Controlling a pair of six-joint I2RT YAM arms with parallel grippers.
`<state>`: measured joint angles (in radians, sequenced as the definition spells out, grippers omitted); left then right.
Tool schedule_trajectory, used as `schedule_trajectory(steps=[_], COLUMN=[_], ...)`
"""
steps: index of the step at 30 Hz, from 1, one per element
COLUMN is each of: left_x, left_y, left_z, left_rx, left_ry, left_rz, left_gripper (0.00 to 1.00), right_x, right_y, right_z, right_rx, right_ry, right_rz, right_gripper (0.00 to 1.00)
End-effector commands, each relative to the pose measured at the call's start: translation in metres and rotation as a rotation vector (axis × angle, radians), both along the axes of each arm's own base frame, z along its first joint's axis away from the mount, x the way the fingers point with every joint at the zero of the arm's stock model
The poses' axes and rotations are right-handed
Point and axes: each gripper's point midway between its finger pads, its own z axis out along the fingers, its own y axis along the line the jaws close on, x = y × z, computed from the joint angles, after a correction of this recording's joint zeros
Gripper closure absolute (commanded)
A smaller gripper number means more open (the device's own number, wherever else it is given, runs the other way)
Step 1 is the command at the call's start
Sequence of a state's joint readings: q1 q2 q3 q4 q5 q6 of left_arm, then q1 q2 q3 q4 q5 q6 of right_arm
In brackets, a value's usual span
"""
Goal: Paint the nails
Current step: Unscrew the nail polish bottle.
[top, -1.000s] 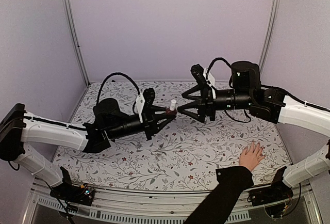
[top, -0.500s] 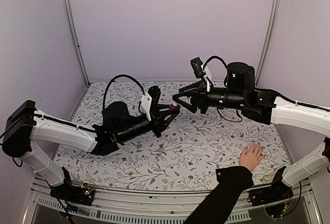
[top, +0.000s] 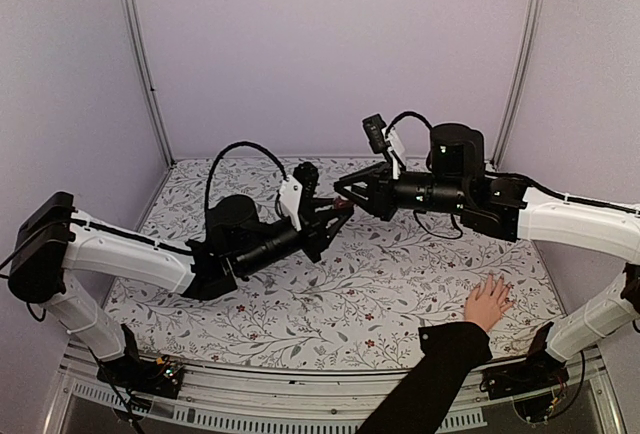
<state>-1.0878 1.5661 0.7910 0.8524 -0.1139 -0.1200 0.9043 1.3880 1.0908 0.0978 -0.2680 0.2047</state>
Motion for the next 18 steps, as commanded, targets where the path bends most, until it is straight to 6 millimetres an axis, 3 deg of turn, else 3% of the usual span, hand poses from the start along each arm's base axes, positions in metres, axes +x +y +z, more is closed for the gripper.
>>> schedule_trajectory(steps=[1,6,18], left_x=[-0.002,-0.006,-0.05], left_y=[-0.005,-0.006,-0.005], left_z=[0.016,0.016,0.036], left_rx=[-0.033,-0.024,-0.055], left_ry=[-0.034,-0.033,-0.103], left_rz=[0.006,-0.023,-0.317], left_gripper=[1.0,1.0,1.0], right_x=[0.002,-0.01,-0.044], right_y=[0.003,0.007,0.011], right_z=[0.014,0.02,0.032], right_rx=[0.024,0.036,0.042], right_ry=[-0.019,-0.045,-0.144], right_rz=[-0.009,0.057,0.255], right_gripper=[0.88,1.0,1.0])
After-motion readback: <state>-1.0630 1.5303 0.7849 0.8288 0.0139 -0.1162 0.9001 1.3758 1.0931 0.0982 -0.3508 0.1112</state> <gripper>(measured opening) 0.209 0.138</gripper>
